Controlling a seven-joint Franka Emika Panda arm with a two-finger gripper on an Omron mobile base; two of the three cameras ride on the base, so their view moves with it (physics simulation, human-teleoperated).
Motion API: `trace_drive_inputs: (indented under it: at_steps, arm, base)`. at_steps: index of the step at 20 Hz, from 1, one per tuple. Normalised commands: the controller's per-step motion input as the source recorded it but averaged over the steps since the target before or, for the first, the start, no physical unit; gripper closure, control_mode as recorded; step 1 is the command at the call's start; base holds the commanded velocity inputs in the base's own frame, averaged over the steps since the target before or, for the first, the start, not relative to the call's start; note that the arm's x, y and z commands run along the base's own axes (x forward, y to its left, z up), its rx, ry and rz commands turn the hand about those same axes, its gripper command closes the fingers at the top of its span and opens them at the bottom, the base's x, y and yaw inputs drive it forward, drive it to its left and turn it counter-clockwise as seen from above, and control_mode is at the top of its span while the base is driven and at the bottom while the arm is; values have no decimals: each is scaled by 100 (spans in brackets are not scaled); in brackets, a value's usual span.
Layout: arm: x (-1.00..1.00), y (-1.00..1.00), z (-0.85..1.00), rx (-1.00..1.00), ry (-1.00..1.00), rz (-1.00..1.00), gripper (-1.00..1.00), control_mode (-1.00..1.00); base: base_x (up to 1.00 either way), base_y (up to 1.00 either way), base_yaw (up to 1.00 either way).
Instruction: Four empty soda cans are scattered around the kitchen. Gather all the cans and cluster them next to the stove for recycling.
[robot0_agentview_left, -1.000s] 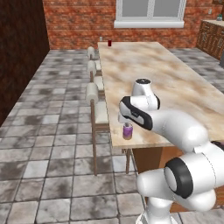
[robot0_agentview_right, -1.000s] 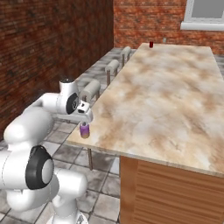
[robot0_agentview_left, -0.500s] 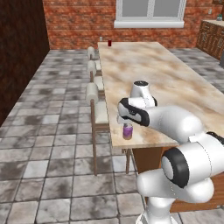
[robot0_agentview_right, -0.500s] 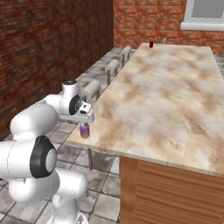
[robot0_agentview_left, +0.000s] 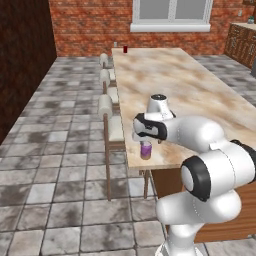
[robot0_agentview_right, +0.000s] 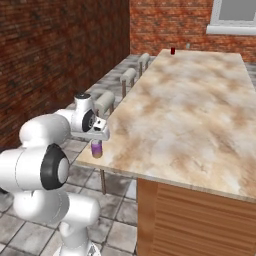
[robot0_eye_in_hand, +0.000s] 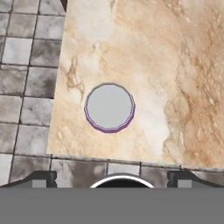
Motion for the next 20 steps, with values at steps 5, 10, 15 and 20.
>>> trace_drive_inputs:
  at_steps: [5,10,15,20]
  arm:
    - [19,2,-15,0,0,0,-100,-100]
    - [18,1,-14,0,0,0,-100,-100]
    - [17,0,-13,0,0,0,-100,-100]
    - [15,0,-13,0,0,0,-100,-100]
  base:
    - [0,0,0]
    - [0,0,0]
    - [0,0,0]
    - [0,0,0]
